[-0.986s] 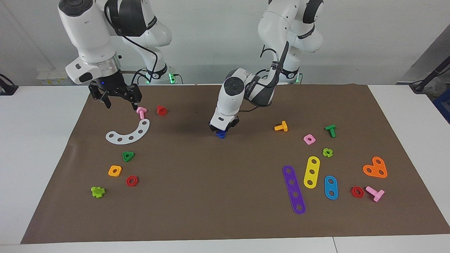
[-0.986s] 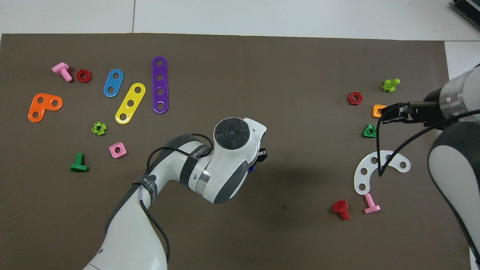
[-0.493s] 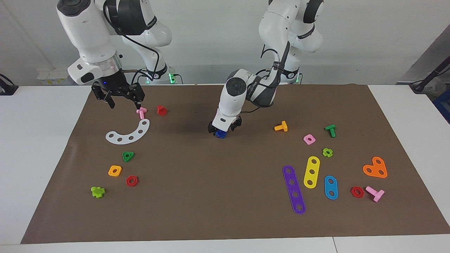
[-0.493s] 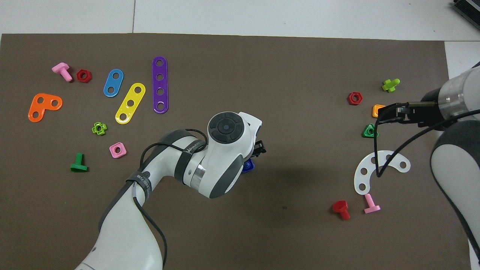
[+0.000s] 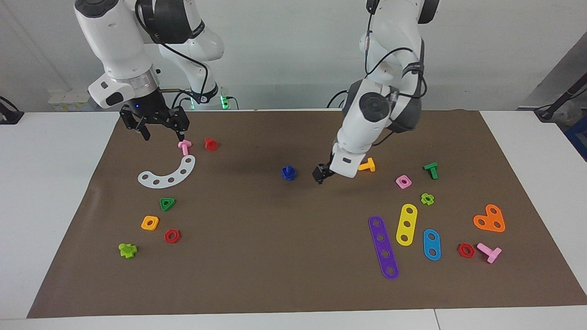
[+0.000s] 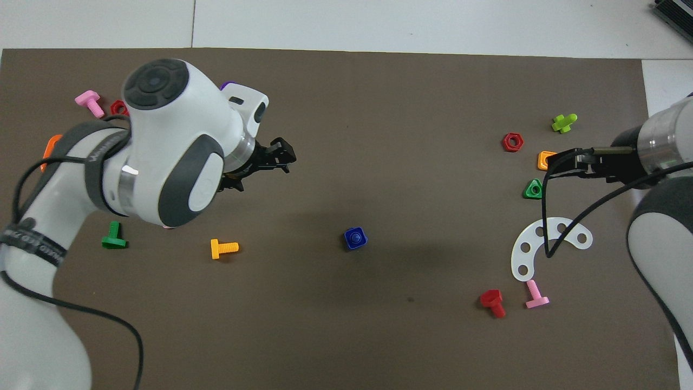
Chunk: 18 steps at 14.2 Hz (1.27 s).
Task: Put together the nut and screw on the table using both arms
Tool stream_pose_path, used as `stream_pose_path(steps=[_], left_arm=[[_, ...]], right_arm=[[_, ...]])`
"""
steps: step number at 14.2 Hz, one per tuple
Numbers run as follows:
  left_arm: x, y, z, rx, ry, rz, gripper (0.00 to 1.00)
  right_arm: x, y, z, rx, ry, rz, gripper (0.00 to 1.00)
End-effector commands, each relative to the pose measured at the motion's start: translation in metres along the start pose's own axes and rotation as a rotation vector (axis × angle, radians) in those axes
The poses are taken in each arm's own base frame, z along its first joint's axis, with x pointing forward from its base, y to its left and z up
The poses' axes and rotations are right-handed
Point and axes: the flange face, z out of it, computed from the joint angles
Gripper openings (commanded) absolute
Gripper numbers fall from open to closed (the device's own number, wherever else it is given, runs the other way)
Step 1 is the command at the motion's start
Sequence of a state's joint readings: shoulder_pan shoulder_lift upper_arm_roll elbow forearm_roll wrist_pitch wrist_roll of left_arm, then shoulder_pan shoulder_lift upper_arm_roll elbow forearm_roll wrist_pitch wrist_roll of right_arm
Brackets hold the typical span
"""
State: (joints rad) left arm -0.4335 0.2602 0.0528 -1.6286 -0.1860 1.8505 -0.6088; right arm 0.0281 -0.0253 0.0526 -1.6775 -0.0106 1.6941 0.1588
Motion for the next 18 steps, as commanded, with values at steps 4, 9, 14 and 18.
stream_pose_path(steps=[4,9,14,18], left_arm=[[0.026,-0.126,-0.066,0.034,-0.052,0.237,1.0],[0.01,-0.195,-0.113,0.162,0.019,0.298,1.0],[0.027,-0.212,-0.158,0.135,0.156,0.265,1.0],[0.03,-0.208,-0.167,0.133,0.182,0.269,1.0]], right_arm=[[-0.006,0.01,-0.009,0.007,-0.026,-0.02,0.97],[-0.008,0.009,-0.008,0.006,-0.036,-0.017,0.98],[-0.008,0.009,-0.008,0.01,-0.027,-0.009,1.0],[-0.008,0.008,-0.008,0.02,-0.03,-0.014,1.0]])
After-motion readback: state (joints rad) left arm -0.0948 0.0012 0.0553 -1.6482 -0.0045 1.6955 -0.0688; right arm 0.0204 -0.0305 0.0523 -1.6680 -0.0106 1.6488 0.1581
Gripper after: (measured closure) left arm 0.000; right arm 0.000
